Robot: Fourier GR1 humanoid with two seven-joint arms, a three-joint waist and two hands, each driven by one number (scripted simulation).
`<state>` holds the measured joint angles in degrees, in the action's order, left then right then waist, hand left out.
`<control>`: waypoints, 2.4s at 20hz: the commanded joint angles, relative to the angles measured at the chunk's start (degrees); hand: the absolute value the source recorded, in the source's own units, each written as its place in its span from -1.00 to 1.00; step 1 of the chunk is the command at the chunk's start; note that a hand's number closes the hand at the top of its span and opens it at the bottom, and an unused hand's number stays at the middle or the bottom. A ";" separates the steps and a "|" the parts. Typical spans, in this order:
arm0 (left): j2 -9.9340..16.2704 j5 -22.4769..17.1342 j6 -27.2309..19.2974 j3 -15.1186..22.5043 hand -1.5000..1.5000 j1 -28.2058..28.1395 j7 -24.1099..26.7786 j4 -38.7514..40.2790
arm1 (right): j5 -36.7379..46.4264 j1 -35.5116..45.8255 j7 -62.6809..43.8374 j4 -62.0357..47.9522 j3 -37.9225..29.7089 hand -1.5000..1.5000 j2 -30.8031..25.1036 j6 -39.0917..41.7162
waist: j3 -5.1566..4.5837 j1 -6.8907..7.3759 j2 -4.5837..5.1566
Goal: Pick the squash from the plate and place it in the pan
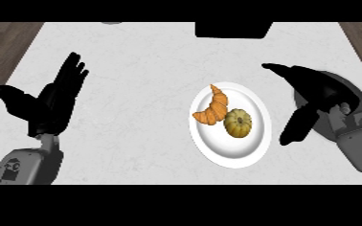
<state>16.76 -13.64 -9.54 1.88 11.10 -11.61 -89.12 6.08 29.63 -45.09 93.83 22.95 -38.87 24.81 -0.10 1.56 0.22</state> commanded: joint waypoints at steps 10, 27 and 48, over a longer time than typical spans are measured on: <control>-0.87 0.69 1.38 -1.59 0.00 -3.09 2.22 0.67 | -1.90 8.14 -16.05 0.85 7.80 -1.00 6.08 15.14 | -0.02 -1.45 -0.43; -0.31 0.64 2.67 -4.22 0.00 -0.66 -2.59 -1.43 | 7.53 11.75 -19.47 -10.19 9.67 -1.00 19.19 14.91 | 0.06 -1.41 -0.31; -3.36 3.68 3.97 -5.71 0.00 0.07 -2.29 -0.68 | 27.65 9.44 0.16 -30.09 3.41 -1.00 25.82 12.19 | 0.10 -1.16 -0.13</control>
<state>12.55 -8.85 -7.09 -1.78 9.91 -13.19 -90.75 30.13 37.88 -48.04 69.08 28.22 -14.09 38.46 0.00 0.29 0.03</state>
